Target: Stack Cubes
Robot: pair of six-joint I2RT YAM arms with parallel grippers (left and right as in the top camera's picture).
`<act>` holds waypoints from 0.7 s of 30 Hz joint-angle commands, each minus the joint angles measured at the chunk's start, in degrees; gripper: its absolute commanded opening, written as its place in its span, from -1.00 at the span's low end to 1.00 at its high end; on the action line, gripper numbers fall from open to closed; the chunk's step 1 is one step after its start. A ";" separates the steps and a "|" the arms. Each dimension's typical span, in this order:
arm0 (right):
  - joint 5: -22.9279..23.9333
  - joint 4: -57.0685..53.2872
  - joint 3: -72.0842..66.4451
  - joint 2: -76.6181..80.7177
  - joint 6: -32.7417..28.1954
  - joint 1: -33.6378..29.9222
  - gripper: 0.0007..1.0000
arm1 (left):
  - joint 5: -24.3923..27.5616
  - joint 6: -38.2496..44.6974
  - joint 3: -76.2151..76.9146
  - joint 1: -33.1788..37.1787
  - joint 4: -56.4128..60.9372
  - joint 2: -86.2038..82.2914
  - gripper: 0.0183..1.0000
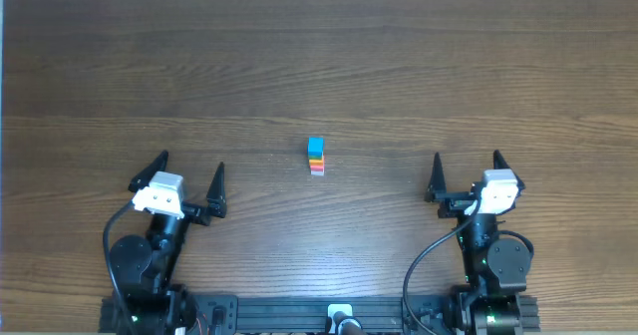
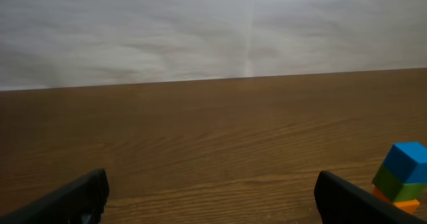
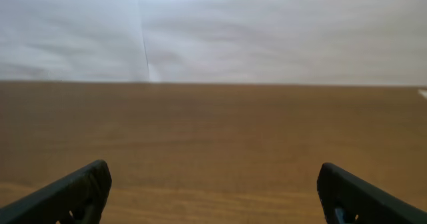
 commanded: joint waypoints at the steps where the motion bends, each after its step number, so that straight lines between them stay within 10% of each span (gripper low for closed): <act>1: -0.66 -1.68 -0.59 -0.63 -0.44 0.39 0.98 | 0.76 -0.59 -0.57 0.28 0.24 -0.35 1.00; 21: -0.63 -3.04 -0.59 -0.59 -0.46 0.37 0.98 | 0.76 -0.59 -0.57 0.28 0.24 -0.35 1.00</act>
